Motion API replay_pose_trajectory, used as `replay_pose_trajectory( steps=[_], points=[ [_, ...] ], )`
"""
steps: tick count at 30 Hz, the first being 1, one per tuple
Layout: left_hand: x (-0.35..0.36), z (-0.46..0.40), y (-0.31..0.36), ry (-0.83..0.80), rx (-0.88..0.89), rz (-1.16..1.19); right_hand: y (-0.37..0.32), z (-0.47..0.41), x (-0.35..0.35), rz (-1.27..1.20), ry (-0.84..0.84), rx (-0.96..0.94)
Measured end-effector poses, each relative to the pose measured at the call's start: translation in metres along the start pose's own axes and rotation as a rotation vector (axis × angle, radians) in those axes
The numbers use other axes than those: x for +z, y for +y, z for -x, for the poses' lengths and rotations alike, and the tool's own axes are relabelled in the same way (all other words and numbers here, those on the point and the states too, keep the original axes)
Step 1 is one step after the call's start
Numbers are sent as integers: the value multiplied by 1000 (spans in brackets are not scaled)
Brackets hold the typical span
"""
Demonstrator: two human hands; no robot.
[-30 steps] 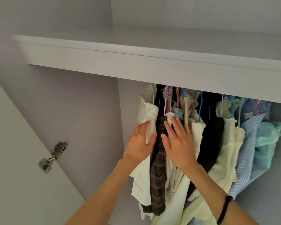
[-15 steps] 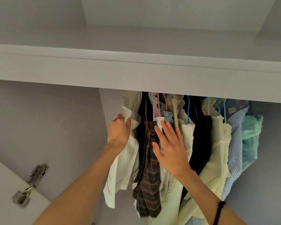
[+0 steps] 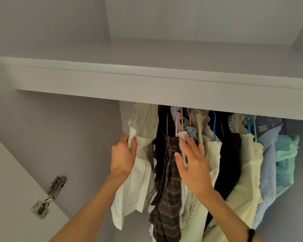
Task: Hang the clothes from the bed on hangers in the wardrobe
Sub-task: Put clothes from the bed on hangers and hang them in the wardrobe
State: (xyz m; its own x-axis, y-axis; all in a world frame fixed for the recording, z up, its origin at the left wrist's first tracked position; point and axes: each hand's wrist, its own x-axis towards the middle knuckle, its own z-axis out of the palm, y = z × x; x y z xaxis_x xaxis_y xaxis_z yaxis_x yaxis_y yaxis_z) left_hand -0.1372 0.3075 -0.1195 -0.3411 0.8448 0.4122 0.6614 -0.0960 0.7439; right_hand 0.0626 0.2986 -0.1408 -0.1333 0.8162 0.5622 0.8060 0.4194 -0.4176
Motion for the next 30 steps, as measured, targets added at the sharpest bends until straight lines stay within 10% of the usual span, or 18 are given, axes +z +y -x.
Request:
replay_pose_trajectory(
  steps=[15,30],
  points=[
    [-38,116,-51,-117,-117,-147,-129,-43,46,-1041,-592,733],
    [-89,105,-100,-263,83,-279,-101,12,23,-727,-754,702]
  ],
)
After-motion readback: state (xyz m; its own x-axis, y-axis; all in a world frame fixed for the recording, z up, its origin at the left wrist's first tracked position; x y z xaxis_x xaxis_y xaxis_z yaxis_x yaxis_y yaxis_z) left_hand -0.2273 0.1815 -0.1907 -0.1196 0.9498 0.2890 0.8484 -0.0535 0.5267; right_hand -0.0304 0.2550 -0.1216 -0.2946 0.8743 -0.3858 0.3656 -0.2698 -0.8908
